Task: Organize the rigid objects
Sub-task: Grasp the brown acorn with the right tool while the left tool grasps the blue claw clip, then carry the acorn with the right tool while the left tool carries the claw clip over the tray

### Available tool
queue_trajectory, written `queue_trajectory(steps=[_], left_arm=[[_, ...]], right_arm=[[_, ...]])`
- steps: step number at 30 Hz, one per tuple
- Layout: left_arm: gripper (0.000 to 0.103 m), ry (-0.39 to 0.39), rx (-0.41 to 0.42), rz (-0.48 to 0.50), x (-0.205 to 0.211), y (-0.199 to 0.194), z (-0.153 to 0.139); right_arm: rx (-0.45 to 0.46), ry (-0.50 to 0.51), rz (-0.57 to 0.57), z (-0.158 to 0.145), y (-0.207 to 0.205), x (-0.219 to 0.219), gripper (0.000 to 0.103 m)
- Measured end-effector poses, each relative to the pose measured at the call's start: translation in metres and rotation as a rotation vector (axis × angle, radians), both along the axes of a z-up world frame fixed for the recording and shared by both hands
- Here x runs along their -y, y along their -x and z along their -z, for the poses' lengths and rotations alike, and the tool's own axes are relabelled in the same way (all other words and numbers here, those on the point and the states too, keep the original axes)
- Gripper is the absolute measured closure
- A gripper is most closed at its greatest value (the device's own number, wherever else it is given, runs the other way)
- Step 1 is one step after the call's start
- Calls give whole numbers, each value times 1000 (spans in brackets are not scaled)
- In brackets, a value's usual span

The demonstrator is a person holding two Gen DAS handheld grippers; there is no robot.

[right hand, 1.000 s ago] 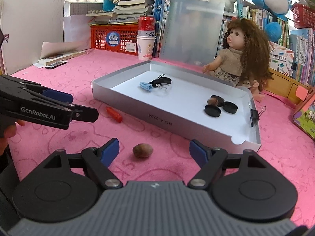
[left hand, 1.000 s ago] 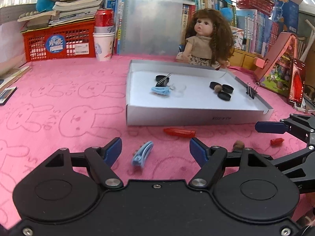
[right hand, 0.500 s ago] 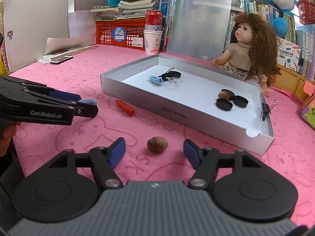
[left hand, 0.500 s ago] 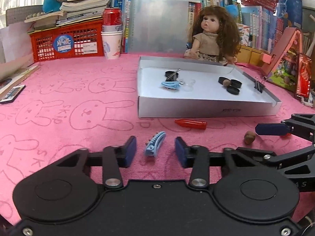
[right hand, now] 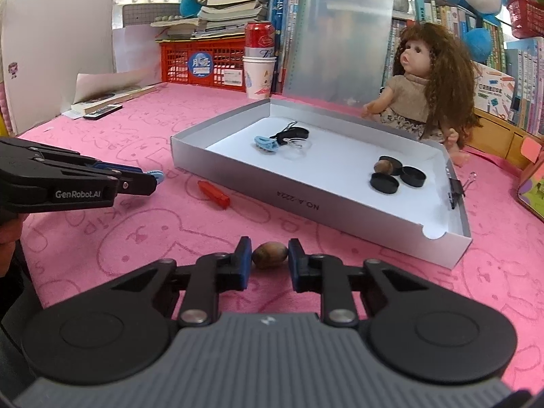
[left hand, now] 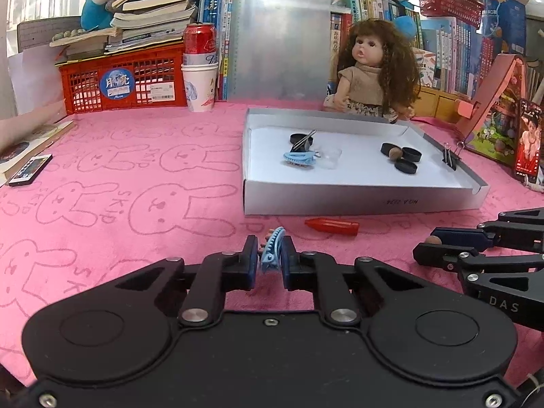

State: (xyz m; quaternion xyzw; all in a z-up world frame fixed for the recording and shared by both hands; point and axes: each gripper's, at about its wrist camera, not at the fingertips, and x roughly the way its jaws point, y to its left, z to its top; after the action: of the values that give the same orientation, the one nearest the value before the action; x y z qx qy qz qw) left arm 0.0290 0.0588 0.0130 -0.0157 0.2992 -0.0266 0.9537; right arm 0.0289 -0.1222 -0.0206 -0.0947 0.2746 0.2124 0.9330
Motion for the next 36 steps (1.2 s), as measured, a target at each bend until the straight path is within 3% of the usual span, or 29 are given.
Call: queue_trajectory(steps=[24, 36], left_arm=[[90, 43, 58, 93, 30, -36, -34], [90, 39, 71, 128, 41, -62, -47]], right_arm=[[96, -7, 158, -34, -18, 25, 76], [67, -93, 223, -48, -37, 47, 76]])
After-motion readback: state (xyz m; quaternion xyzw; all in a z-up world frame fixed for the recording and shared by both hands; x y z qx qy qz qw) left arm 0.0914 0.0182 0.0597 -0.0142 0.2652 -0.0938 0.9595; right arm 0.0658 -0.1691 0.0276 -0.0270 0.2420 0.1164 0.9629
